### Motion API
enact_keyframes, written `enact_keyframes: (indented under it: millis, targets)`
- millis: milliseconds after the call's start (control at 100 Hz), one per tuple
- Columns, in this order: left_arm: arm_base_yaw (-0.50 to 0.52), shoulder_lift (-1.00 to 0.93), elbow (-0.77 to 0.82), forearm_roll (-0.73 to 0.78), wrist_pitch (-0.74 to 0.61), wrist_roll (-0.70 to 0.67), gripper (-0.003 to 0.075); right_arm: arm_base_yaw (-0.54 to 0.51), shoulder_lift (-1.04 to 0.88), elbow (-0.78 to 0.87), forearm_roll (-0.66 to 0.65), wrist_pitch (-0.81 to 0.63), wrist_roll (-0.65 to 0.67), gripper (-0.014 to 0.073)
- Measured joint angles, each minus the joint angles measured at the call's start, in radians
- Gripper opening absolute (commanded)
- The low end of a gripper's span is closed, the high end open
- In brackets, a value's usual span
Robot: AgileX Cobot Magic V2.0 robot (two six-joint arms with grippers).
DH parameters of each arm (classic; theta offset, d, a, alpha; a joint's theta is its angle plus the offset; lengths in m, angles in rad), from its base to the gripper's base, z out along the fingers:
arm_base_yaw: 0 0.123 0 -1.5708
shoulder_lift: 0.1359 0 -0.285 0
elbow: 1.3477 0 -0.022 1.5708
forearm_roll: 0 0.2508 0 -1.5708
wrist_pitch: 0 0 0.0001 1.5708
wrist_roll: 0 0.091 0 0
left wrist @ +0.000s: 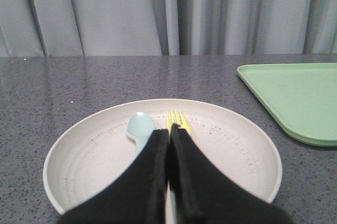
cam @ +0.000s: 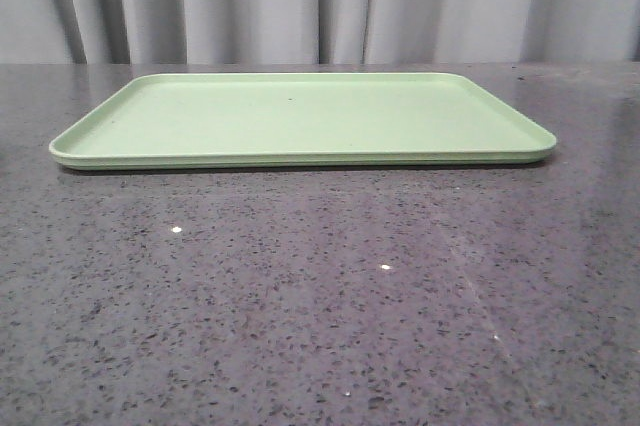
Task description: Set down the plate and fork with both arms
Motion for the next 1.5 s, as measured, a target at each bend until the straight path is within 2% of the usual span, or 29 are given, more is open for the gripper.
enact_keyframes:
  millis: [1020,1310,1500]
  targets:
    - [0.000,0.000,0.000,0.001,-0.001,0.000,-0.0020,0.000,0.000,0.000,0.000,0.000,0.000,-0.0059]
    - [0.000,0.000,-0.006,0.001,-0.111,0.000,-0.0021,0.000,0.000,0.000,0.028,-0.031,0.000,-0.0058]
    - [0.000,0.000,-0.094,-0.003,-0.057,0.000,-0.0021,0.000,0.000,-0.098,0.054,0.035,0.000,-0.0058]
